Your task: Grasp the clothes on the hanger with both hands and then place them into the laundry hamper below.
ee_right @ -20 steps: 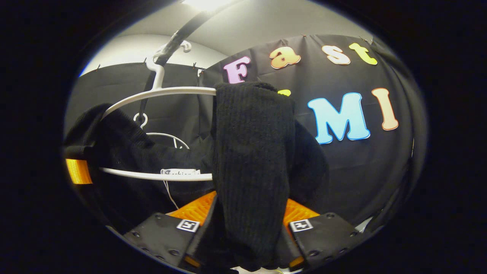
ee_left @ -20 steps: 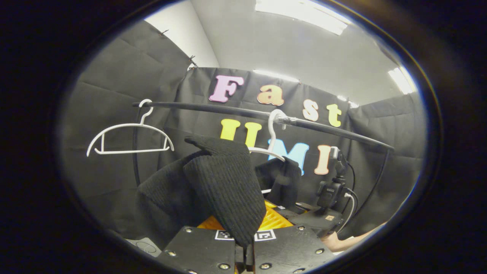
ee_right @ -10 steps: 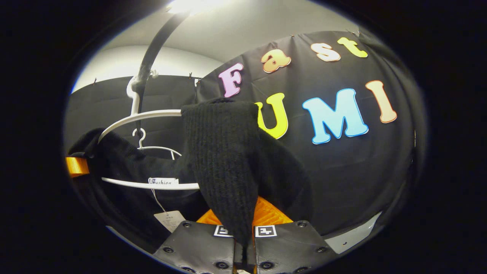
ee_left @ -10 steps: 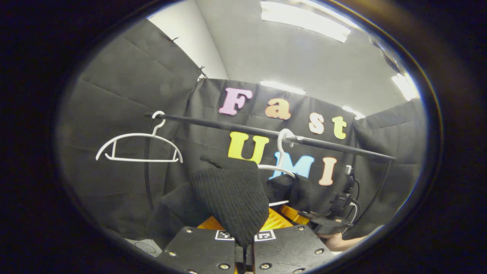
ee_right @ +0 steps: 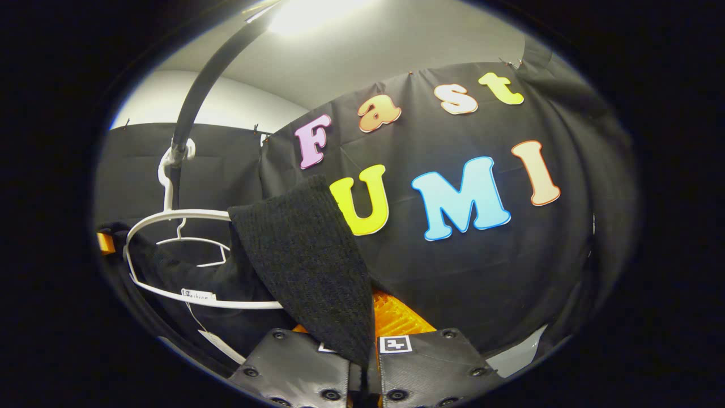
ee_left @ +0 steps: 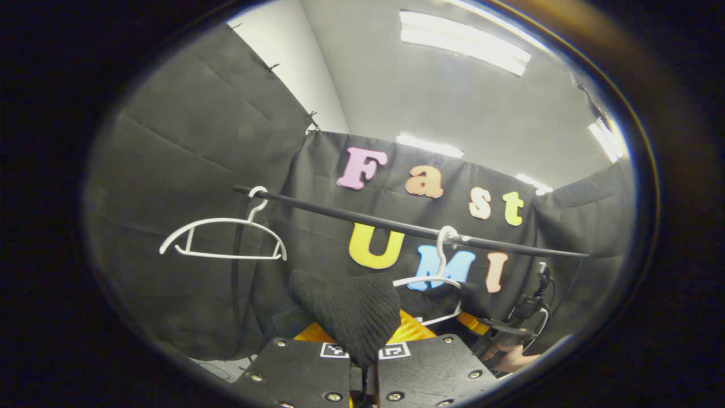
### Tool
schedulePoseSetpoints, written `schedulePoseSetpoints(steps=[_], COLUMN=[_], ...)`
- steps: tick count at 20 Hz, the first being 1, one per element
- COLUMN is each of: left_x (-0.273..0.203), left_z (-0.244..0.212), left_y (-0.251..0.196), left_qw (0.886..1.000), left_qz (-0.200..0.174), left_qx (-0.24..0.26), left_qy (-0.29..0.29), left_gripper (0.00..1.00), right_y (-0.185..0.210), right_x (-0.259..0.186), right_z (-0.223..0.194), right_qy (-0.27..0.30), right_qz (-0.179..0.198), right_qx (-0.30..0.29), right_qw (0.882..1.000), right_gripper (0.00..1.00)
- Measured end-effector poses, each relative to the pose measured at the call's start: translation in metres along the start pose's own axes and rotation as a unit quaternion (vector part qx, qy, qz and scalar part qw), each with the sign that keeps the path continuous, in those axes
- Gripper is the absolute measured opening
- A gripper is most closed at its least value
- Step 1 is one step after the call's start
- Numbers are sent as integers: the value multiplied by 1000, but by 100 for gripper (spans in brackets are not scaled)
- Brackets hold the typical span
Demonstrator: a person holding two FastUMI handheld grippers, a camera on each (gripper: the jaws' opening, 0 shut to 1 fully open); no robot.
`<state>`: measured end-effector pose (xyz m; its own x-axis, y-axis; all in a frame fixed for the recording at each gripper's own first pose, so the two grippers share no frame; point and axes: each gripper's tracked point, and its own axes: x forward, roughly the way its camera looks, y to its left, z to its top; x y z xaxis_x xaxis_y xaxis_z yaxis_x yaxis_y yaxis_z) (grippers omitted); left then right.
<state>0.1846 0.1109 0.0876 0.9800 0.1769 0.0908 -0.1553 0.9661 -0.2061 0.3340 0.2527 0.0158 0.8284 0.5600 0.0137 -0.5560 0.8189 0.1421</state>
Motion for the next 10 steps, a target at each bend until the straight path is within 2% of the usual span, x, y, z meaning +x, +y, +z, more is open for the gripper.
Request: schedulePoseSetpoints(steps=[5, 10], left_x=[-17, 23], left_z=[-5, -44], left_y=[47, 54], left_qw=[1000, 999], left_qz=[8, 15], left_qx=[3, 18], left_qy=[9, 23], left_gripper=[7, 7], right_y=[-20, -31], right_x=[10, 24], right_z=[2, -1], right_qy=[-13, -24], right_qz=[-26, -31], right_qx=[1, -13], right_qw=[1000, 999], right_gripper=[8, 8])
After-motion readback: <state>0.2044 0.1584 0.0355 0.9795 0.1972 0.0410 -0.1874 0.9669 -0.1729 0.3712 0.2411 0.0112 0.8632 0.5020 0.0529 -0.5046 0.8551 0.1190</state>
